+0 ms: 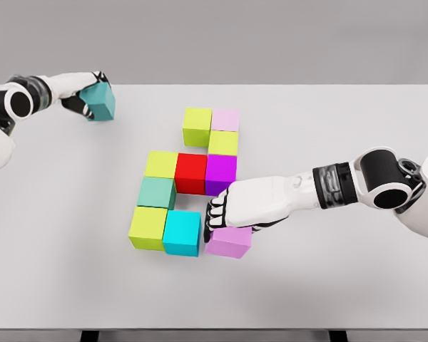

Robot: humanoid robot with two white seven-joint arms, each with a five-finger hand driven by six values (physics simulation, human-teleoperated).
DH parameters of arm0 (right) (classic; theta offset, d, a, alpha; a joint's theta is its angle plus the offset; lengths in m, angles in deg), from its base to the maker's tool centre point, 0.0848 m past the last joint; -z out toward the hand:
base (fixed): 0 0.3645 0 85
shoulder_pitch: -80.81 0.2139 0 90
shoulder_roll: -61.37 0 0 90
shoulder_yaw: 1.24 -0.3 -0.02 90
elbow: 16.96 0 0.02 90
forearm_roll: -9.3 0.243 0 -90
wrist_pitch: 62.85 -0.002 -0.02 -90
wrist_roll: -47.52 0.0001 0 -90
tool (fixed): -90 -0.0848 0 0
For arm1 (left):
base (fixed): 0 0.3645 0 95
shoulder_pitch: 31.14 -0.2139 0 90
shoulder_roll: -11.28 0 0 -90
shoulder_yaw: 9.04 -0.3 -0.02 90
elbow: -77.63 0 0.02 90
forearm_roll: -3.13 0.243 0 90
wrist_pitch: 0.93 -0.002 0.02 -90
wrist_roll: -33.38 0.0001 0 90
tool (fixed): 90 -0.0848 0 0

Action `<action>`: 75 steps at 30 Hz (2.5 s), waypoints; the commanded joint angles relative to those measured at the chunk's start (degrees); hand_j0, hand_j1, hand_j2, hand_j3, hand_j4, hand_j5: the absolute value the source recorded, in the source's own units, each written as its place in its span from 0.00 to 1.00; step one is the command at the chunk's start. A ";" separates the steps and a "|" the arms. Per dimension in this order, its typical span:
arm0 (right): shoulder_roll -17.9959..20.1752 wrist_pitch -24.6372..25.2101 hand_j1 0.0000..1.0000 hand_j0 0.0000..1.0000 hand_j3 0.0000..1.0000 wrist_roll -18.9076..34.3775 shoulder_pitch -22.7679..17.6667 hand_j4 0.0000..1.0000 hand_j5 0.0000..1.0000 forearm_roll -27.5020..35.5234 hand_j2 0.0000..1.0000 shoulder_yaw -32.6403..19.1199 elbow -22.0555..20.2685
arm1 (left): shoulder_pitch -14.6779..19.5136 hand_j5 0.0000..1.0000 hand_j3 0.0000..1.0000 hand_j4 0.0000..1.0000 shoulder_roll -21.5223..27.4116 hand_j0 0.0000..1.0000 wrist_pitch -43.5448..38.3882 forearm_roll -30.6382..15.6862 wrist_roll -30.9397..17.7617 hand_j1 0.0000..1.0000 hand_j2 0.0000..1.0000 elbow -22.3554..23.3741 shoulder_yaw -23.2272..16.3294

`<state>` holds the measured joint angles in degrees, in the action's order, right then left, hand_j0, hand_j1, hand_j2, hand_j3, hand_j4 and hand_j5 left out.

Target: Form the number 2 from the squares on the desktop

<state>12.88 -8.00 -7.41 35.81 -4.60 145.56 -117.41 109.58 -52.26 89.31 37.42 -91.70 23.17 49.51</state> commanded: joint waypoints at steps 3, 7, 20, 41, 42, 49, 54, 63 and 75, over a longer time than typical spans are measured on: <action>-0.03 0.16 0.51 0.51 0.51 -0.07 0.09 0.51 0.51 0.36 0.51 -0.02 -0.01 | -0.88 0.35 0.35 0.35 -0.35 0.35 -6.04 -0.11 0.09 0.35 0.35 -5.48 -1.43; -0.03 0.16 0.52 0.52 0.52 -0.07 0.09 0.52 0.52 0.36 0.52 -0.02 -0.01 | -3.34 0.35 0.35 0.35 -0.35 0.35 -10.35 1.12 0.09 0.35 0.35 -10.93 -1.69; -0.03 0.16 0.51 0.51 0.51 -0.07 0.53 0.51 0.51 -0.34 0.51 -0.11 0.43 | -6.42 0.34 0.34 0.34 0.17 0.34 -14.66 0.95 0.09 0.34 0.34 -20.42 -4.24; -1.44 0.16 0.51 0.51 0.51 -0.07 1.32 0.51 0.51 -1.57 0.51 1.30 1.22 | -7.21 0.33 0.33 0.33 -0.44 0.33 -14.66 0.42 0.09 0.33 0.33 -22.09 -6.96; -1.44 0.16 0.51 0.51 0.51 -0.07 1.32 0.51 0.51 -1.66 0.51 1.39 1.22 | -7.12 0.33 0.33 0.33 -0.44 0.33 -14.66 0.33 0.09 0.33 0.33 -22.09 -7.32; -1.44 0.16 0.51 0.51 0.51 -0.07 1.49 0.51 0.51 -2.10 0.51 1.39 1.22 | -6.59 0.33 0.33 0.33 -0.53 0.33 -14.57 -1.42 0.09 0.33 0.33 -22.01 -7.41; -1.35 0.16 1.00 1.00 1.00 -0.07 1.58 1.00 1.00 -3.33 1.00 0.68 0.78 | -6.42 0.33 0.33 0.33 -1.59 0.33 -14.57 -1.42 0.09 0.33 0.33 -21.83 -7.93; -0.56 0.16 1.00 1.00 1.00 -0.07 1.58 1.00 1.00 -2.89 1.00 -1.69 0.43 | -5.54 0.33 0.33 0.33 -2.29 0.33 -14.48 -1.42 0.09 0.33 0.33 -21.21 -7.93; 14.65 0.16 1.00 1.00 1.00 -0.07 -1.41 1.00 1.00 0.98 1.00 0.77 -0.10 | -5.45 0.33 0.33 0.33 -5.19 0.33 -14.48 -0.90 0.09 0.33 0.33 -19.28 -7.93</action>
<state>26.48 -8.00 -7.46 34.41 -3.44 144.51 -117.47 104.13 -56.96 74.80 36.43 -91.73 3.66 41.55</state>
